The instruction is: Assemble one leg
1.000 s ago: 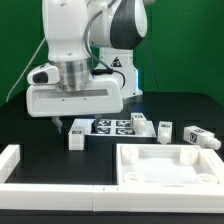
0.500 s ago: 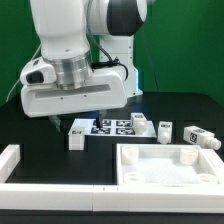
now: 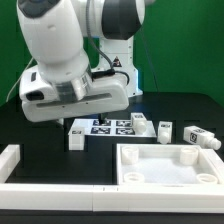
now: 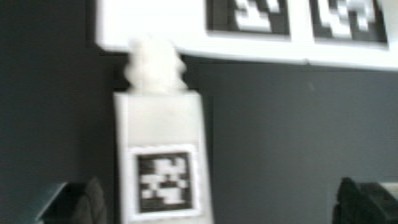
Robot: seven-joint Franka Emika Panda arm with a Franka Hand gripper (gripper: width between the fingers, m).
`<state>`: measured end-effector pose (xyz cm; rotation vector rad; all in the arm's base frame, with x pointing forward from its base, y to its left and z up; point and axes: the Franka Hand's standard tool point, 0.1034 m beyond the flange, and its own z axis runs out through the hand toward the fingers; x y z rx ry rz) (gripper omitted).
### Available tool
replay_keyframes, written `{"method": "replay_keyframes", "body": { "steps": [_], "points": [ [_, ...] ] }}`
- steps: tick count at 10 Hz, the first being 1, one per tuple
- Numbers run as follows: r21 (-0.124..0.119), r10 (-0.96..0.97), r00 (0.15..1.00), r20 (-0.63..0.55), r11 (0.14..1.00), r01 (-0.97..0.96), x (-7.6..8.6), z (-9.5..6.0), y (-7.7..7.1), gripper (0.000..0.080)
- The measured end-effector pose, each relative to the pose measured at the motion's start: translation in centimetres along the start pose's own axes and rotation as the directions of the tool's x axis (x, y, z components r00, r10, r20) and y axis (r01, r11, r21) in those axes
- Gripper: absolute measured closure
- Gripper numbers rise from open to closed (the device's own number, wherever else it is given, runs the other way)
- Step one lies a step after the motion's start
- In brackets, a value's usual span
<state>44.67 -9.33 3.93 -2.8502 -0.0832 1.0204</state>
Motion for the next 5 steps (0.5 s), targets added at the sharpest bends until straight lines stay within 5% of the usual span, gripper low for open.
{"method": "replay_keyframes", "body": {
  "steps": [2, 5],
  "points": [
    [0.018, -0.06, 0.996, 0.061, 0.998, 0.059, 0.4, 2.0, 0.6, 0.0151],
    [0.04, -0.068, 0.983, 0.173, 0.997, 0.062, 0.5, 2.3, 0.0, 0.0151]
  ]
}}
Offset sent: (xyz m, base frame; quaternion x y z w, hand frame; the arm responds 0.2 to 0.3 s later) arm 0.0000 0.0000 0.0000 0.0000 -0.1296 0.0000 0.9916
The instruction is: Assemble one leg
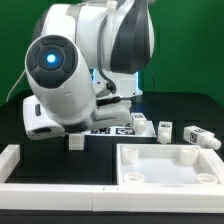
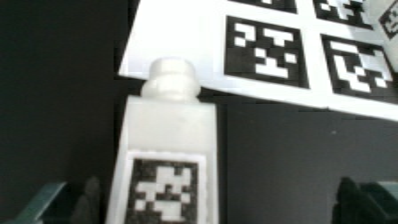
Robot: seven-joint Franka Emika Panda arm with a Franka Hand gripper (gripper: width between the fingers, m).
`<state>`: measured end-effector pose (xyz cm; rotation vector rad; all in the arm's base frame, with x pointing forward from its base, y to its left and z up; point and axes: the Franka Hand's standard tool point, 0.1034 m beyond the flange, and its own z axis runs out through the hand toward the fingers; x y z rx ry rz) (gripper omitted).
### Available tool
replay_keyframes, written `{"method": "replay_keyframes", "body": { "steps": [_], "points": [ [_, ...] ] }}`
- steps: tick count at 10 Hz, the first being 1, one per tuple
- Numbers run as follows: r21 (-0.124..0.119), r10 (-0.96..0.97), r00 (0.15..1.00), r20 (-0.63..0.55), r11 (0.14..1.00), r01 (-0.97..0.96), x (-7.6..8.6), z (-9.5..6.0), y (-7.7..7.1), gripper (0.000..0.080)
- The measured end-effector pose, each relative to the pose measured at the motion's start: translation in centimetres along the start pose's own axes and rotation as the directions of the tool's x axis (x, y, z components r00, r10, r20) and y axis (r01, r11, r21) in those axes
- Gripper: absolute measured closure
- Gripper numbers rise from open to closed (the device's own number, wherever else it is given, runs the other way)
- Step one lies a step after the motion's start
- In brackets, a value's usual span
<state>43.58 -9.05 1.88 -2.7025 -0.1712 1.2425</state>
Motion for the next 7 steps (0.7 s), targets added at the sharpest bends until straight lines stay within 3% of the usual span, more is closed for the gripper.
{"method": "replay_keyframes", "body": {
  "steps": [1, 2, 3, 4, 7],
  "points": [
    [-0.004, 0.002, 1.0, 0.002, 1.0, -0.002, 0.0, 0.0, 0.0, 0.0151],
    [-0.102, 0.069, 0.997, 0.044, 0.993, -0.064, 0.0, -0.5, 0.7, 0.0151],
    [-0.111, 0.026, 0.999, 0.044, 0.994, -0.021, 0.7, -0.8, 0.6, 0.0151],
    [-0.079, 0.043, 0.998, 0.037, 0.996, -0.04, 0.7, -0.7, 1.3, 0.0151],
    [-0.082, 0.045, 0.998, 0.038, 0.996, -0.042, 0.7, -0.6, 1.4, 0.0151]
  ]
}}
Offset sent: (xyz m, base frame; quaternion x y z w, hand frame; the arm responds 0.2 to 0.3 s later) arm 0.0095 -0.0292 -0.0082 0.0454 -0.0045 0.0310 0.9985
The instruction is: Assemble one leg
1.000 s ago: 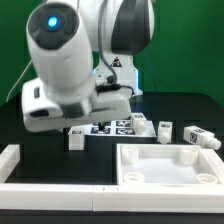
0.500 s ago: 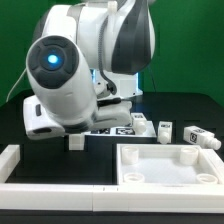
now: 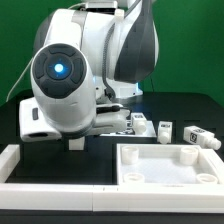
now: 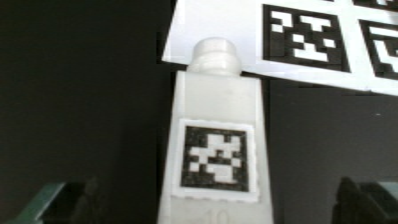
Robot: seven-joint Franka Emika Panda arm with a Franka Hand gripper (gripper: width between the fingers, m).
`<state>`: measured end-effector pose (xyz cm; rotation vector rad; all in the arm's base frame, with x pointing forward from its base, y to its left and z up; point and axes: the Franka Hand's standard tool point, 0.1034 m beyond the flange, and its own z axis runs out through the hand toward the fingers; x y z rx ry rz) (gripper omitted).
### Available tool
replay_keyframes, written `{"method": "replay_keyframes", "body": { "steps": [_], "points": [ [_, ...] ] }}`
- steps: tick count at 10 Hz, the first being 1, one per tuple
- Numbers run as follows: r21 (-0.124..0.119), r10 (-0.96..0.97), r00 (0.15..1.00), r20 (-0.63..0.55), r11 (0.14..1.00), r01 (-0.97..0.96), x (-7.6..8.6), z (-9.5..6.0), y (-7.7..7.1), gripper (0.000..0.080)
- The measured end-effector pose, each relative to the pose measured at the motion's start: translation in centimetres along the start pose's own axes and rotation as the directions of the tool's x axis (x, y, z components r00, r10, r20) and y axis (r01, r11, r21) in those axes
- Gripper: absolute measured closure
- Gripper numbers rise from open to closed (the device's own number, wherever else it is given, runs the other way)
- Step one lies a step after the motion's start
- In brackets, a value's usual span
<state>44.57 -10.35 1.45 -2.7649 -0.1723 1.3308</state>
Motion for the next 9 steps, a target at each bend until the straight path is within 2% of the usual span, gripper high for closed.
{"method": "replay_keyframes", "body": {
  "steps": [2, 3, 4, 5, 6, 7, 8, 9],
  "points": [
    [-0.01, 0.007, 0.999, 0.033, 1.0, -0.007, -0.22, 0.12, 0.3, 0.0151],
    [-0.03, 0.017, 0.999, 0.036, 0.999, -0.016, -0.1, -0.12, 0.29, 0.0151],
    [-0.028, 0.006, 0.999, 0.035, 1.0, -0.005, 0.01, -0.12, 0.09, 0.0151],
    [-0.028, 0.005, 0.999, 0.035, 1.0, -0.004, 0.0, -0.09, 0.08, 0.0252],
    [-0.028, 0.004, 0.999, 0.035, 1.0, -0.003, 0.0, -0.09, 0.07, 0.0406],
    [-0.028, 0.003, 0.999, 0.035, 1.0, -0.002, 0.0, -0.08, 0.06, 0.0406],
    [-0.028, 0.003, 0.999, 0.035, 1.0, -0.002, -0.01, -0.11, 0.06, 0.0514],
    [-0.03, 0.005, 1.0, 0.026, 1.0, -0.004, -0.04, -0.4, -0.09, 0.0514]
  ]
}}
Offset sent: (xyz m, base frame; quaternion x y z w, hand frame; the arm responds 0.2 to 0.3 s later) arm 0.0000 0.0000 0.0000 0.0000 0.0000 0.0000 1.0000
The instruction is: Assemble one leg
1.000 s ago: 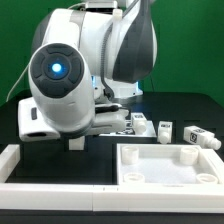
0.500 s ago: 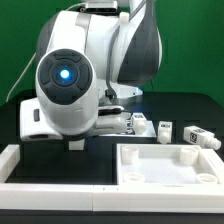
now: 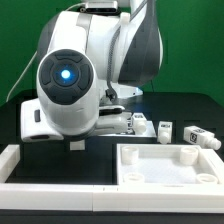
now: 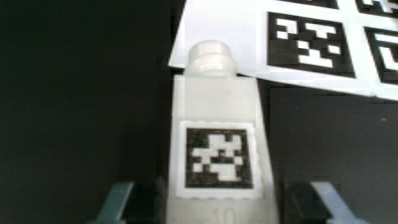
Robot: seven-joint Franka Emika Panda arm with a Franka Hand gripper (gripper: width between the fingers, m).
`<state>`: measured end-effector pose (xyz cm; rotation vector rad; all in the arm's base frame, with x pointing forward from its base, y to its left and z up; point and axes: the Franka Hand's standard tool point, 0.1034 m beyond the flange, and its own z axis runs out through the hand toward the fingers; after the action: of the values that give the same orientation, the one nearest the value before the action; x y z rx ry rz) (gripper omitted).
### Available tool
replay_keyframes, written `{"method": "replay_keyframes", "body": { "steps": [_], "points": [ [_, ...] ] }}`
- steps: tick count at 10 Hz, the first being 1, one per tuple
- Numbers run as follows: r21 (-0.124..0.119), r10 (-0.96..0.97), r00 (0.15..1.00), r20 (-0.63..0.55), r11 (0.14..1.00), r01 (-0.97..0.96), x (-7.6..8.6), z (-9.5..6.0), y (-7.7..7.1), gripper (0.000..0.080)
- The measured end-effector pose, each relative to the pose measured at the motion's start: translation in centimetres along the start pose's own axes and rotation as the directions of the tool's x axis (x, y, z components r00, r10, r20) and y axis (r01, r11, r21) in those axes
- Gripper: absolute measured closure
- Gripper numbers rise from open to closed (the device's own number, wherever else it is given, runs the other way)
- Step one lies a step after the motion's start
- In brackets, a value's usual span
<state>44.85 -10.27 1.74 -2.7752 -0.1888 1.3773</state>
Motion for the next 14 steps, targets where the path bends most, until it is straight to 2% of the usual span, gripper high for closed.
{"method": "replay_keyframes", "body": {
  "steps": [1, 2, 4, 5, 6, 9, 10, 11, 12, 13, 14],
  "points": [
    [0.0, 0.013, 1.0, 0.02, 1.0, -0.013, -0.9, -0.9, -1.4, 0.0514],
    [-0.001, 0.015, 1.0, 0.021, 1.0, -0.015, -1.9, -2.7, -3.8, 0.0514],
    [0.075, 0.131, 0.99, -0.06, 0.989, -0.127, -3.5, -6.6, -9.2, 0.0514],
    [0.089, 0.137, 0.984, -0.117, 0.988, -0.127, -3.3, -8.0, -9.2, 0.0514],
    [0.094, 0.155, 0.969, -0.191, 0.986, -0.139, -2.7, -8.9, -8.0, 0.0514],
    [0.087, 0.169, 0.894, -0.416, 0.985, -0.146, -1.8, -9.5, -8.5, 0.0514],
    [0.083, 0.167, 0.828, -0.535, 0.986, -0.145, -1.0, -10.3, -10.4, 0.0514],
    [0.099, 0.188, 0.77, -0.61, 0.982, -0.161, -1.5, -11.7, -13.8, 0.0514],
    [0.106, 0.184, 0.686, -0.704, 0.982, -0.154, -0.8, -14.2, -16.4, 0.0514],
    [0.09, 0.141, 0.564, -0.814, 0.989, -0.118, 0.4, -16.9, -18.3, 0.0514],
    [0.055, 0.089, 0.467, -0.88, 0.995, -0.087, 0.8, -17.2, -17.9, 0.0514]
  ]
}}
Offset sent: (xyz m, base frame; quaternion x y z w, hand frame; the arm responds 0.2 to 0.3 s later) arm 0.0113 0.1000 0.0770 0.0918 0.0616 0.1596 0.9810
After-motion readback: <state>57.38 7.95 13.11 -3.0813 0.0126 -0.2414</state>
